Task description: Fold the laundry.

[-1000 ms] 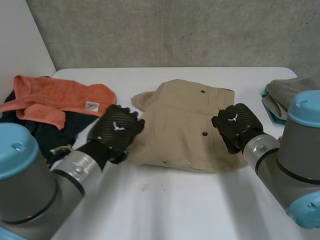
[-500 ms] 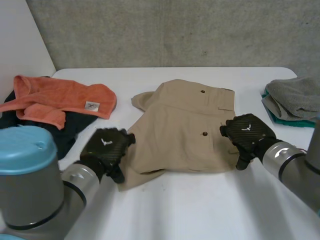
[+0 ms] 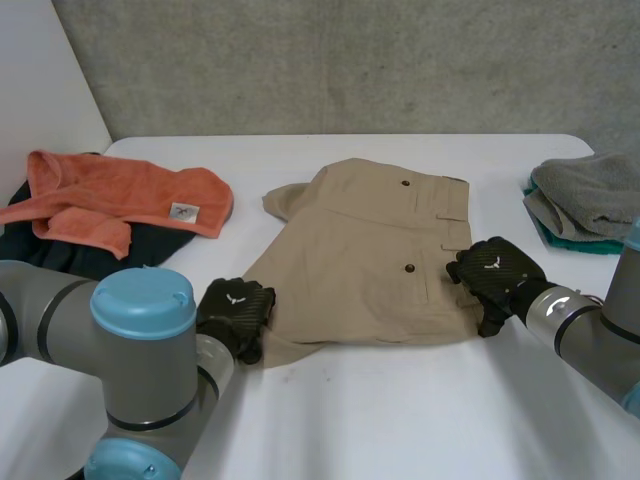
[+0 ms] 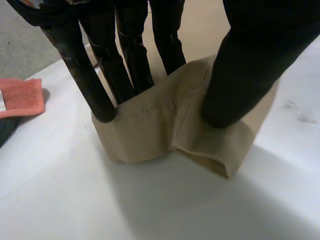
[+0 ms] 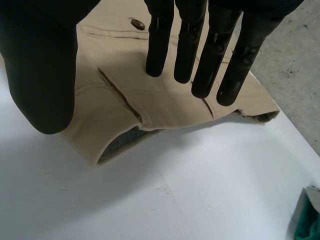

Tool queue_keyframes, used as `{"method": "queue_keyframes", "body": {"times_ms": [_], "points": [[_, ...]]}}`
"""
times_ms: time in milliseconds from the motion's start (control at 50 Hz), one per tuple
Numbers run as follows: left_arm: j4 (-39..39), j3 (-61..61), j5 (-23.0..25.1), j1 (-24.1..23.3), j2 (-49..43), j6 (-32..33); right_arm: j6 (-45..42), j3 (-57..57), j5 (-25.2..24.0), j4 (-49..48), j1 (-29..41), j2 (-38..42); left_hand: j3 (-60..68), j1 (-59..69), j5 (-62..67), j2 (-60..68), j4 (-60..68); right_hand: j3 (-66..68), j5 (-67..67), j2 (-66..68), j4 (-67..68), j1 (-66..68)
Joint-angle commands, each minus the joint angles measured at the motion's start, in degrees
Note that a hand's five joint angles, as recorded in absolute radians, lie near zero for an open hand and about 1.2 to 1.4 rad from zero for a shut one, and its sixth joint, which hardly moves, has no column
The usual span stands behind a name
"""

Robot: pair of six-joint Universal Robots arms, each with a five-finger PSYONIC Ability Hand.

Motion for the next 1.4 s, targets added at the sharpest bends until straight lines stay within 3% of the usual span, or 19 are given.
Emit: {"method": "queue_keyframes", "body": {"times_ms": [20,120,300,420,680,840,960,1160,1320,1400], "points": [[1.1,1.3,-0.1,0.0,-1.3,0.2,0.0,-2.0,0.3,0.0,0.1,2.4,25.8,24.5,25.0,24.4,24.5,15.6,17.4,15.6,15.7,20.8],[0.9,2.1,-0.1,0.0,-1.9,0.5,0.0,-3.0,-0.1,0.1,0.1,2.6,25.8,24.5,25.0,24.4,24.5,45.7,47.6,45.8,45.9,51.0],[1.4,6.0,-0.4,0.3,1.6,8.3,1.0,-5.4,0.4,1.5,0.5,0.4,25.8,24.5,25.0,24.4,24.5,45.8,47.7,45.9,46.0,51.0],[3.2,12.9,-0.1,1.3,13.2,13.3,7.7,-12.0,0.7,2.6,3.6,-11.5,25.8,24.5,25.0,24.4,24.5,45.8,47.7,45.9,46.0,51.0],[7.5,25.7,0.5,3.7,31.4,14.1,23.9,-29.0,0.9,6.9,3.5,-30.6,25.8,24.5,25.0,24.4,24.5,45.8,47.7,45.9,46.0,51.0],[7.7,32.1,1.6,3.7,36.7,14.1,29.8,-38.4,0.9,10.3,2.6,-33.7,25.8,24.5,25.0,24.4,24.5,45.8,47.7,45.9,46.0,51.0],[7.7,33.3,6.2,4.9,34.9,14.0,29.8,-39.3,0.7,13.4,2.7,-30.6,25.8,24.5,25.0,24.4,24.5,45.8,47.7,45.9,46.0,51.0],[7.6,33.4,8.5,7.8,18.1,14.1,29.5,-33.5,1.8,13.5,3.7,-17.6,25.8,24.5,25.0,24.4,24.5,45.8,47.7,45.9,46.0,51.0],[8.3,38.8,11.3,11.8,-1.1,14.1,24.8,-34.9,6.6,11.1,6.3,-3.3,25.8,24.5,25.0,24.4,24.5,45.8,47.7,45.9,46.0,51.0],[8.4,45.6,12.5,11.9,-11.0,14.6,21.9,-37.8,12.9,4.3,7.3,5.1,25.8,24.5,25.0,24.4,24.5,45.8,47.7,45.9,46.0,51.0]]}}
